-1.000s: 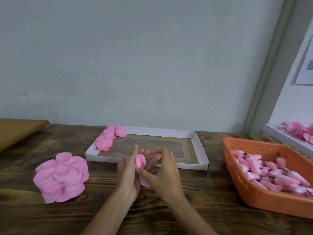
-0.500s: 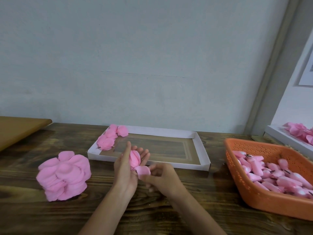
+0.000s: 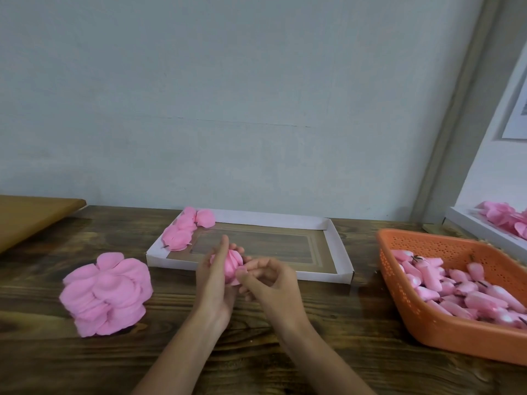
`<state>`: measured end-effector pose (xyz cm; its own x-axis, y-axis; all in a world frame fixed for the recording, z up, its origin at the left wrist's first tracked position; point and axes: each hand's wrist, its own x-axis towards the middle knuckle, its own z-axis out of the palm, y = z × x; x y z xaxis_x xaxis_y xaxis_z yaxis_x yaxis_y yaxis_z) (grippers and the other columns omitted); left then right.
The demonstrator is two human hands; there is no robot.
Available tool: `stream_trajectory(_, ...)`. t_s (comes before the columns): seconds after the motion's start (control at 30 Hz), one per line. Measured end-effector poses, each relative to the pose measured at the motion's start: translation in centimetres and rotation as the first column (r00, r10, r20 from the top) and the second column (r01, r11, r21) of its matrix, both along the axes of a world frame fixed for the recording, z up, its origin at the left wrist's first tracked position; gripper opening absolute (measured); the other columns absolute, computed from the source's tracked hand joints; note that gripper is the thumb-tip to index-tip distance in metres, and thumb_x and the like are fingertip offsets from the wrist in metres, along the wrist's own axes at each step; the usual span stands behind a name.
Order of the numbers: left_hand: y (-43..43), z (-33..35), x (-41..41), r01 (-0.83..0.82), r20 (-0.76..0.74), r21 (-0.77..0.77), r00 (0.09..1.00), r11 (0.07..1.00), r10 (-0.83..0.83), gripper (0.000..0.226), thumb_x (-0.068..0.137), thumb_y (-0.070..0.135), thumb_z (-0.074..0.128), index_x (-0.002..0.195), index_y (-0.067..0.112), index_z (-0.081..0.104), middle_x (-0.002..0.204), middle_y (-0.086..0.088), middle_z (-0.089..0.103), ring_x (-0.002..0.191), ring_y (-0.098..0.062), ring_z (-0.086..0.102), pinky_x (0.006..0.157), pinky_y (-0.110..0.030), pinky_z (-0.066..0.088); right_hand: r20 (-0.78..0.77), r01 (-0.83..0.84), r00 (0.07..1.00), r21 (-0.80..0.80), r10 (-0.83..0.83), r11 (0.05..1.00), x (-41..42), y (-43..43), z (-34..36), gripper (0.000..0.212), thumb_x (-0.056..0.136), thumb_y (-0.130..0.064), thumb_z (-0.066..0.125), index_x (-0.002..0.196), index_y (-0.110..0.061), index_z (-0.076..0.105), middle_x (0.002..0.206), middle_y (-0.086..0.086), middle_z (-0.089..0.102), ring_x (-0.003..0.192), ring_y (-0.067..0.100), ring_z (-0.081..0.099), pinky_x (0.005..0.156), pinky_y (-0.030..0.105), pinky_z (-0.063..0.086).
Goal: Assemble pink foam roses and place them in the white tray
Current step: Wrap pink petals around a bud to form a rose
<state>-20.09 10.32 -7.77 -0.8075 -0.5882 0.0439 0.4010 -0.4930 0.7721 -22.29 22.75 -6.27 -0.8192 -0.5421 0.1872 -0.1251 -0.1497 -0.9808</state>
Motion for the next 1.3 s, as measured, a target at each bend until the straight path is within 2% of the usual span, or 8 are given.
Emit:
stream_trajectory(0.13, 0.2, 0.0, 0.0, 0.014, 0.003, -0.029, 1.0, 0.999, -0.014, 0.047, 0.062, 0.067, 0.087, 0.075, 0.024, 0.072, 0.079, 0.0, 0.067, 0.058, -0.014, 0.061, 0.042, -0.027, 0.044, 0.025, 0.051, 0.998, -0.078, -0.05, 0.996, 0.1, 0.0, -0.1, 0.016, 0.092, -0.011, 0.078, 0.102, -0.002, 0.07, 0.081, 0.012, 0.078, 0.069, 0.017, 0.07, 0.066, 0.029, 0.058)
stream_trajectory(0.33, 0.2, 0.1, 0.1, 0.022, -0.025, -0.006, 0.999, 1.0, -0.023, 0.037, 0.071, 0.063, 0.079, 0.075, 0.026, 0.073, 0.075, 0.0, 0.062, 0.06, -0.016, 0.061, 0.05, -0.03, 0.048, 0.034, 0.126, 0.992, -0.133, -0.122, 0.983, -0.1, -0.2, -0.1, 0.016, 0.092, -0.005, 0.077, 0.1, 0.004, 0.067, 0.086, 0.02, 0.076, 0.076, 0.022, 0.071, 0.07, 0.031, 0.06)
stream_trajectory(0.47, 0.0, 0.1, 0.1, 0.006, -0.078, 0.056, 0.997, 0.998, -0.001, 0.03, 0.08, 0.055, 0.074, 0.073, 0.025, 0.075, 0.072, 0.002, 0.063, 0.062, -0.013, 0.064, 0.054, -0.03, 0.055, -0.031, 0.145, 0.988, -0.098, -0.148, 0.985, -0.1, -0.3, -0.4, 0.01, 0.092, -0.006, 0.075, 0.097, -0.001, 0.068, 0.085, 0.017, 0.077, 0.088, 0.034, 0.073, 0.085, 0.047, 0.062)
stream_trajectory(0.63, 0.0, 0.4, 0.3, 0.015, -0.063, 0.025, 0.998, 1.0, -0.013, 0.03, 0.085, 0.052, 0.071, 0.071, 0.026, 0.076, 0.07, 0.0, 0.065, 0.056, -0.011, 0.062, 0.044, -0.024, 0.048, -0.089, 0.134, 0.986, -0.099, -0.143, 0.986, -0.1, -0.5, -0.6, 0.011, 0.092, -0.004, 0.074, 0.099, -0.006, 0.066, 0.087, 0.018, 0.074, 0.085, 0.037, 0.073, 0.09, 0.058, 0.058)
stream_trajectory(0.83, 0.3, 0.5, 0.4, 0.002, -0.039, -0.07, 0.999, 0.998, -0.005, 0.029, 0.077, 0.051, 0.077, 0.075, 0.022, 0.075, 0.079, -0.002, 0.067, 0.06, -0.011, 0.061, 0.043, -0.019, 0.047, -0.27, 0.137, 0.953, -0.033, -0.141, 0.99, -0.2, -0.5, -0.9, 0.017, 0.084, -0.009, 0.077, 0.092, -0.02, 0.068, 0.086, 0.003, 0.074, 0.081, 0.021, 0.074, 0.081, 0.037, 0.061)
stream_trajectory(0.93, 0.2, 0.3, 0.4, -0.001, -0.022, -0.085, 1.0, 0.996, -0.001, 0.031, 0.078, 0.051, 0.078, 0.078, 0.02, 0.075, 0.081, -0.003, 0.067, 0.064, -0.012, 0.064, 0.048, -0.021, 0.051, -0.317, 0.155, 0.937, -0.007, -0.149, 0.988, -0.2, -0.4, -1.0, 0.016, 0.085, -0.011, 0.078, 0.091, -0.024, 0.07, 0.087, -0.001, 0.075, 0.082, 0.017, 0.073, 0.08, 0.037, 0.062)
stream_trajectory(1.1, 0.3, 0.1, 0.2, 0.014, 0.008, -0.109, 1.0, 0.994, -0.013, 0.031, 0.081, 0.051, 0.075, 0.078, 0.02, 0.076, 0.083, 0.0, 0.067, 0.077, -0.017, 0.065, 0.073, -0.035, 0.056, -0.336, 0.16, 0.929, -0.013, -0.155, 0.987, -0.4, -0.2, -0.9, 0.013, 0.088, -0.011, 0.077, 0.093, -0.022, 0.072, 0.088, -0.004, 0.076, 0.085, 0.016, 0.073, 0.082, 0.041, 0.061)
stream_trajectory(1.3, 0.3, 0.3, 0.1, 0.03, 0.016, -0.048, 0.999, 0.998, -0.029, 0.043, 0.082, 0.062, 0.07, 0.079, 0.019, 0.075, 0.079, -0.002, 0.063, 0.071, -0.017, 0.062, 0.072, -0.035, 0.051, -0.331, 0.095, 0.94, 0.029, -0.08, 0.995, -0.5, -0.3, -0.8, 0.015, 0.092, -0.01, 0.073, 0.097, -0.024, 0.073, 0.09, -0.005, 0.078, 0.088, 0.012, 0.073, 0.084, 0.032, 0.061)
